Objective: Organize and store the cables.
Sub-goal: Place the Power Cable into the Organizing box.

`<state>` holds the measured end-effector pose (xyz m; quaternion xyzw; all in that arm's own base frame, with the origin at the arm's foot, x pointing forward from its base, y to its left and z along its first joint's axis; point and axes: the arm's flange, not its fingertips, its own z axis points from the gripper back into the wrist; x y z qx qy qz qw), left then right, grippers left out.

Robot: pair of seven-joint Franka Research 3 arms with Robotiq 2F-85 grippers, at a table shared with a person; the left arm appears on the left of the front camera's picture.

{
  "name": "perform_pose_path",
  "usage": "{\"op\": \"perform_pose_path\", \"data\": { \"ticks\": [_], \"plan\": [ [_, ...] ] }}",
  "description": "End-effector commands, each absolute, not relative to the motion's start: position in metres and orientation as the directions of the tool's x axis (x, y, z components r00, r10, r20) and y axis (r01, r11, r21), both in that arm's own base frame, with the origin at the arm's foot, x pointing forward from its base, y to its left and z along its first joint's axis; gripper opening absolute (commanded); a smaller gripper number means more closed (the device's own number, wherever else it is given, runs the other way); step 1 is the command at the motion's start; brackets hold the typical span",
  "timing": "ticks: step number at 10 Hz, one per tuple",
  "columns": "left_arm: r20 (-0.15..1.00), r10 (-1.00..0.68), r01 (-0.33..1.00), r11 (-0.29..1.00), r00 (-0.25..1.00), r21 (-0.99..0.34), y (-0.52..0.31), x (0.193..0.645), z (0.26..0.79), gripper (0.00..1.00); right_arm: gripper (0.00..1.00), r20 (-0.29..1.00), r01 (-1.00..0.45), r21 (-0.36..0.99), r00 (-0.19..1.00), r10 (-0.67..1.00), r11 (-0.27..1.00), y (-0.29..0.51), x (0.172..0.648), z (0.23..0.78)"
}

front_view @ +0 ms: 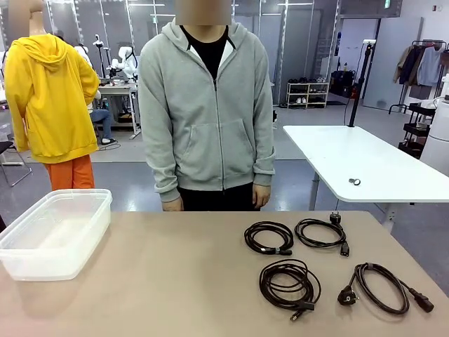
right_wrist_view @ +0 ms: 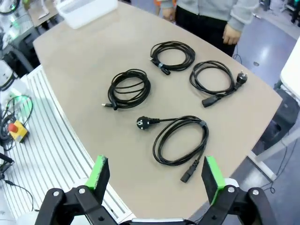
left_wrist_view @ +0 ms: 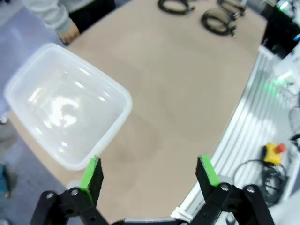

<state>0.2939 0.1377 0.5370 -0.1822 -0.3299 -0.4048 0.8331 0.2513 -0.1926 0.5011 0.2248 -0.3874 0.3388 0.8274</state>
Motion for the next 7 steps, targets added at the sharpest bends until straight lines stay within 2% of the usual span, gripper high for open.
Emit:
{"op": "perform_pose_path", "data": {
  "ticks": [1, 3, 7],
  "plan": [
    [0.723, -0.512, 0.774, 0.631, 0.463, -0.050, 0.138, 0.295, 0.531, 1.00, 1.00, 0.815, -0.720, 0.116, 0.463, 0.348, 0.684, -0.202, 0.247, 0.500],
    [0.730, -0.454, 0.729, 0.679, 0.511, -0.088, 0.143, 0.294, 0.526, 1.00, 1.00, 0.820, -0.698, 0.132, 0.476, 0.318, 0.704, -0.211, 0.240, 0.500],
    [0.721, -0.490, 0.756, 0.651, 0.490, -0.071, 0.149, 0.289, 0.532, 1.00, 1.00, 0.812, -0.687, 0.131, 0.488, 0.321, 0.714, -0.211, 0.240, 0.501]
  ]
}}
